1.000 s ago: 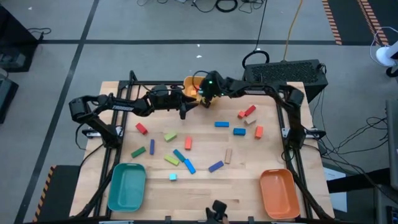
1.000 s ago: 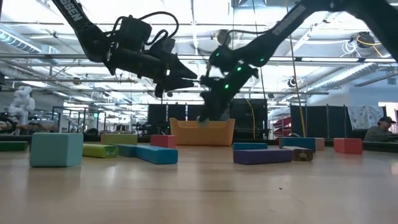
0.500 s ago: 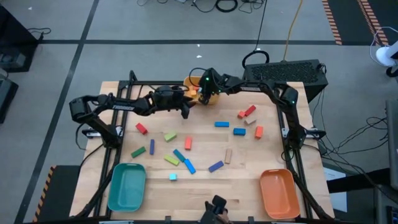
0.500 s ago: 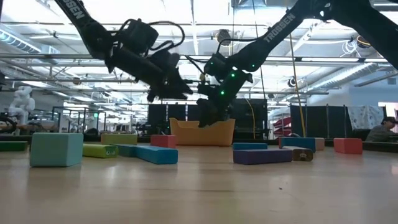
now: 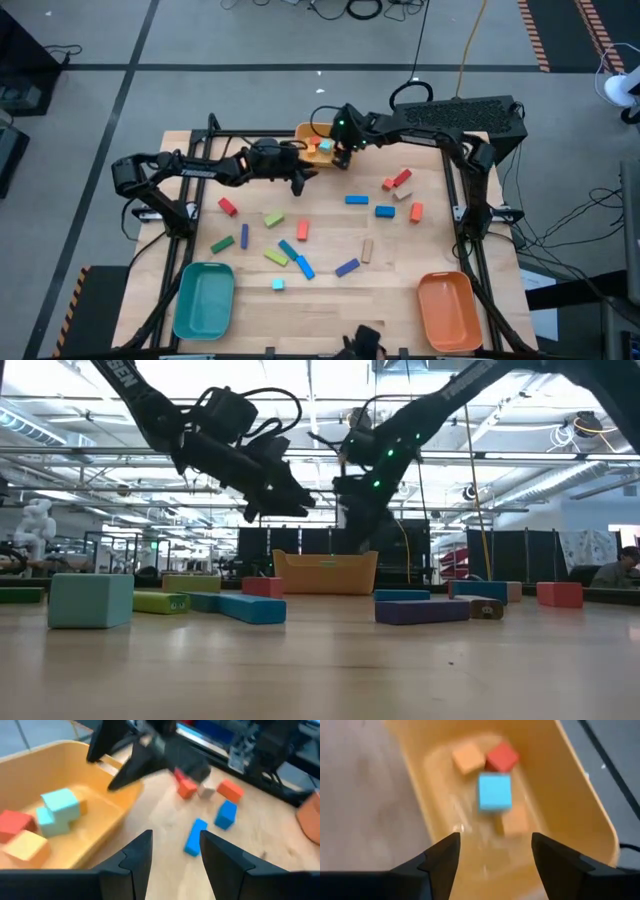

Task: Sort blocks by size
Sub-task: Put the orange square block into the yellow bin

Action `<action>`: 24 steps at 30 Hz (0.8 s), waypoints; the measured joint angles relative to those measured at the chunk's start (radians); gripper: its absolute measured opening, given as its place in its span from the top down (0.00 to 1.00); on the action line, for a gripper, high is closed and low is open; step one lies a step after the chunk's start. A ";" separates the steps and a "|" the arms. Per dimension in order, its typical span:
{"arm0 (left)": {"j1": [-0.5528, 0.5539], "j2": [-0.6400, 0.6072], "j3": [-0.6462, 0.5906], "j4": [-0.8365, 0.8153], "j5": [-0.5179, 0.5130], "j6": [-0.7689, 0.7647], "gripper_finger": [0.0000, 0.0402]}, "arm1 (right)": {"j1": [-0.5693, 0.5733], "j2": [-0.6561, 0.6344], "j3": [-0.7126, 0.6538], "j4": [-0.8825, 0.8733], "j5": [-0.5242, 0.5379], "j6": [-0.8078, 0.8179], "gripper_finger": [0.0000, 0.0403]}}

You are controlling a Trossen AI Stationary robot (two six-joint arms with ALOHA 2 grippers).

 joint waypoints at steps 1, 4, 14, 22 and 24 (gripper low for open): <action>-0.001 0.000 0.000 -0.011 0.005 0.009 0.59 | 0.002 -0.018 0.000 -0.048 0.000 -0.010 0.44; -0.005 0.000 -0.001 -0.053 0.005 0.023 0.59 | 0.011 -0.078 0.000 -0.181 -0.001 -0.019 0.47; -0.034 0.000 -0.001 -0.131 0.002 0.099 0.59 | 0.015 -0.216 -0.054 -0.487 -0.001 0.021 0.49; -0.035 0.000 -0.002 -0.174 0.000 0.125 0.59 | 0.007 -0.260 -0.233 -0.492 -0.001 0.121 0.49; -0.035 0.000 -0.002 -0.175 -0.005 0.124 0.59 | 0.008 -0.260 -0.279 -0.482 -0.001 0.137 0.49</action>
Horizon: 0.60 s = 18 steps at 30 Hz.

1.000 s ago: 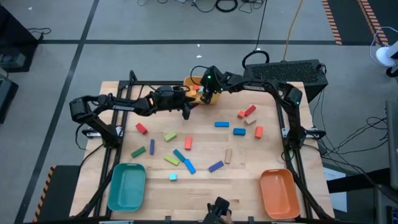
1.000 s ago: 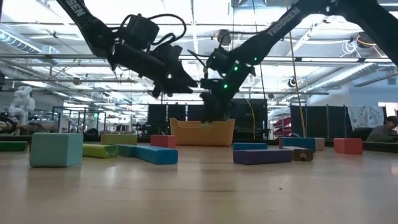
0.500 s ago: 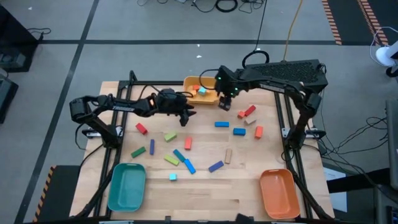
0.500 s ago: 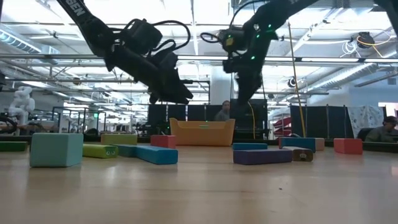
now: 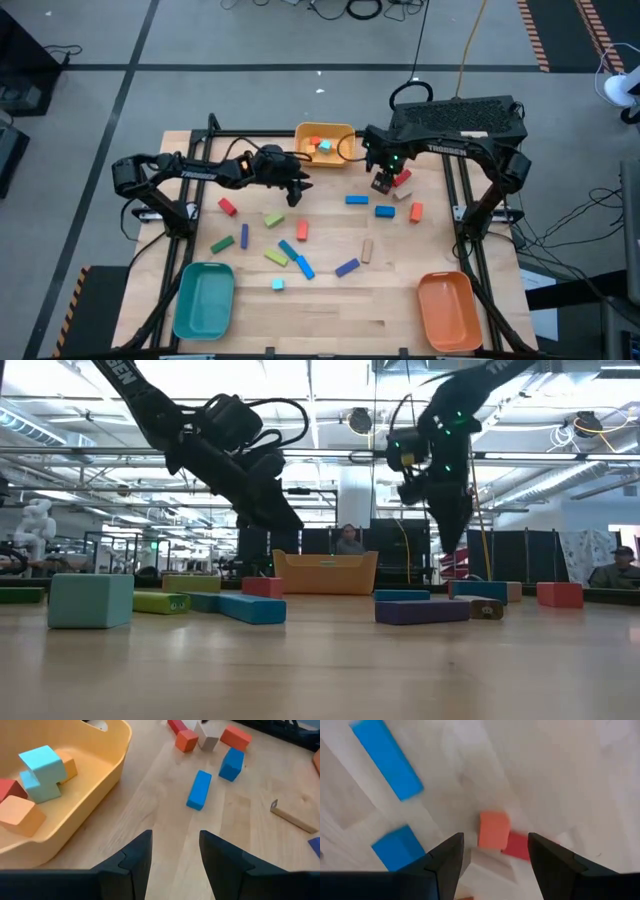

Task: Sort blocks by size
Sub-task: Put the orange square block into the yellow bin

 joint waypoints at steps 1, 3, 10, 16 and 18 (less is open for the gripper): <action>0.000 0.000 0.000 0.002 0.000 0.000 0.59 | 0.000 0.000 -0.023 0.018 0.000 0.006 0.49; 0.000 0.000 0.000 0.003 -0.002 0.001 0.59 | 0.000 0.000 -0.062 0.059 0.000 0.013 0.49; 0.000 0.000 0.000 0.012 -0.025 0.000 0.59 | 0.000 0.000 -0.141 0.148 -0.003 0.015 0.49; 0.000 0.000 0.000 0.017 -0.025 -0.006 0.59 | 0.000 0.000 -0.191 0.201 -0.003 0.025 0.49; 0.000 0.000 0.000 0.023 -0.025 -0.006 0.59 | 0.000 0.000 -0.202 0.225 -0.002 0.032 0.50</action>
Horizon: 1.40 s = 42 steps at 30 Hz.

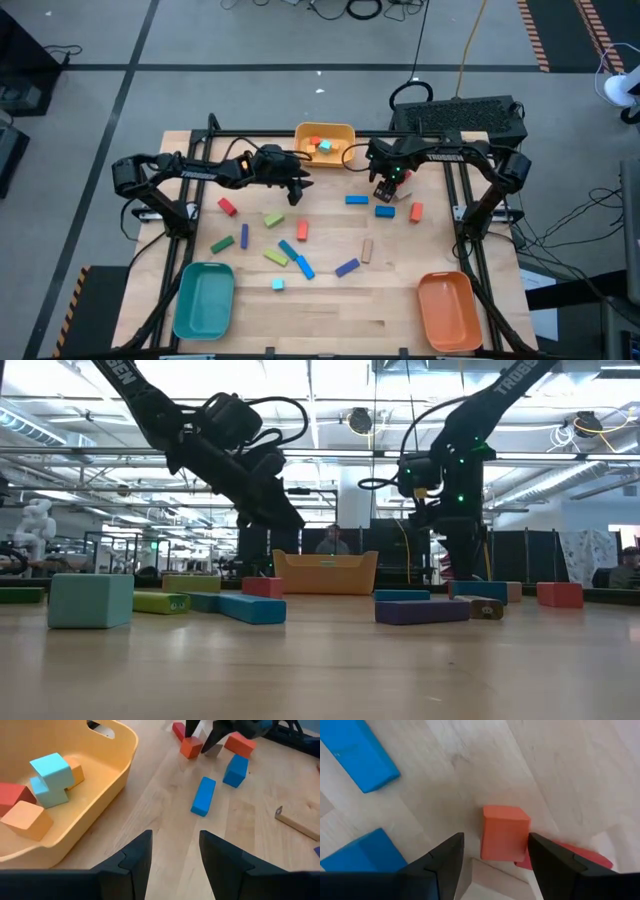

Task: Sort blocks by size
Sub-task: Put the orange square block into the yellow bin

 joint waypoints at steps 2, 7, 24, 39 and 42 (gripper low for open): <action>0.000 0.000 0.000 0.008 0.000 0.000 0.59 | 0.000 0.000 -0.007 0.025 0.000 0.007 0.51; 0.000 0.000 0.000 0.017 0.000 0.000 0.59 | 0.000 0.000 -0.018 0.028 0.003 0.008 0.63; 0.001 0.000 0.000 0.014 -0.002 0.007 0.59 | 0.025 0.002 0.072 0.068 -0.001 0.000 0.74; 0.013 0.000 0.000 -0.076 -0.136 0.025 0.59 | 0.076 0.015 0.316 0.130 0.059 -0.108 0.74; 0.030 -0.007 0.000 -0.106 -0.139 0.008 0.59 | 0.063 0.060 0.348 0.184 0.060 -0.129 0.74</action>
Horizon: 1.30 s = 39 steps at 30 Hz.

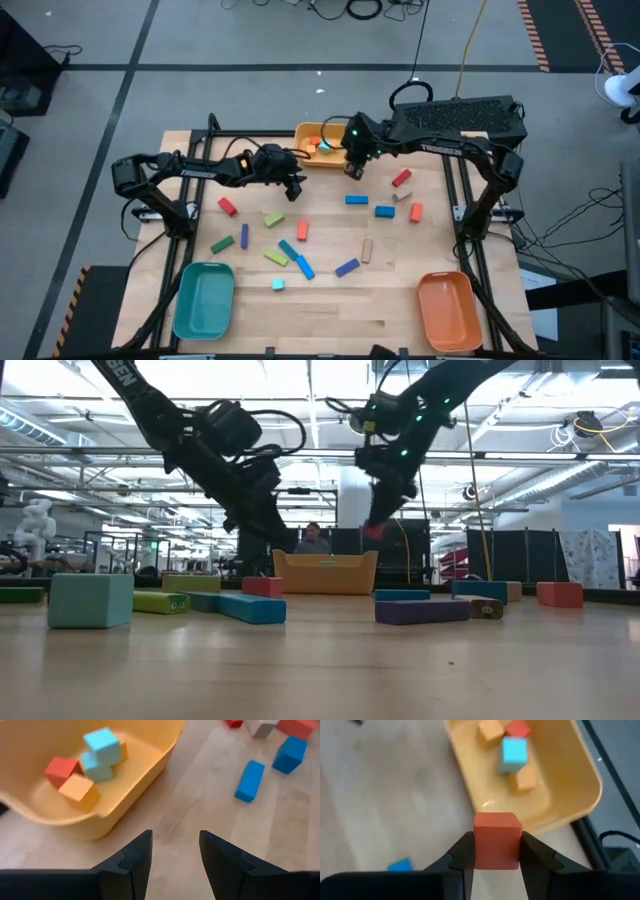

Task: Sort blocks by size
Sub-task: Put the orange square block into the yellow bin

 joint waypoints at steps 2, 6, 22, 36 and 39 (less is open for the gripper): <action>0.015 -0.028 -0.001 -0.045 -0.004 0.000 0.59 | -0.006 0.047 0.033 0.005 -0.001 -0.003 0.74; 0.038 -0.100 -0.001 -0.151 -0.039 0.001 0.59 | -0.012 0.157 0.114 0.007 -0.003 -0.038 0.74; 0.043 -0.338 0.000 -0.441 -0.240 -0.003 0.59 | -0.071 0.360 0.317 0.107 0.172 -0.164 0.73; 0.043 -0.355 0.000 -0.509 -0.251 -0.011 0.59 | -0.015 0.378 0.318 0.049 -0.036 -0.153 0.72; 0.043 -0.355 0.000 -0.515 -0.251 -0.011 0.59 | -0.016 0.382 0.317 0.027 -0.034 -0.151 0.71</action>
